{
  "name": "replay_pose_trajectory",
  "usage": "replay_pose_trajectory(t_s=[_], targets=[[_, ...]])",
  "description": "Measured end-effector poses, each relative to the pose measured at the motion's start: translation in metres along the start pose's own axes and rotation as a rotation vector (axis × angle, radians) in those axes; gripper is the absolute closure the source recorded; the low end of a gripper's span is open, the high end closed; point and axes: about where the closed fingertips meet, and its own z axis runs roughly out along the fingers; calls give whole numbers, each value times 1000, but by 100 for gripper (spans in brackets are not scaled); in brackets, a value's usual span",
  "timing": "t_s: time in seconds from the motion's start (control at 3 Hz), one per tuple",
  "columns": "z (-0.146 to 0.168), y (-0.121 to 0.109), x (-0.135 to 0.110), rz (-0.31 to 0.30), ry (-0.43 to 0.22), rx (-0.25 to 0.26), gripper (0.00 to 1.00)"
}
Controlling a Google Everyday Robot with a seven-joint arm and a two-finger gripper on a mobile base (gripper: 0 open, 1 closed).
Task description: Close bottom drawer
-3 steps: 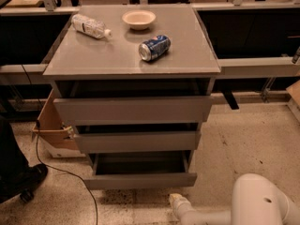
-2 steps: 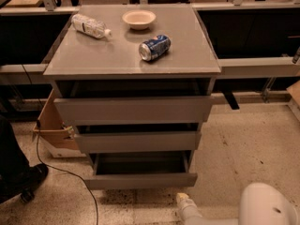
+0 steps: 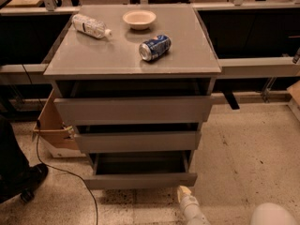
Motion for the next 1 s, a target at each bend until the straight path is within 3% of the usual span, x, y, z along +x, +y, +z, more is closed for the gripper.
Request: replay_pose_trajectory(t_s=[0.33, 1.0], targets=[[19, -15, -10, 22, -48, 65, 100], [26, -20, -16, 38, -71, 89, 100]])
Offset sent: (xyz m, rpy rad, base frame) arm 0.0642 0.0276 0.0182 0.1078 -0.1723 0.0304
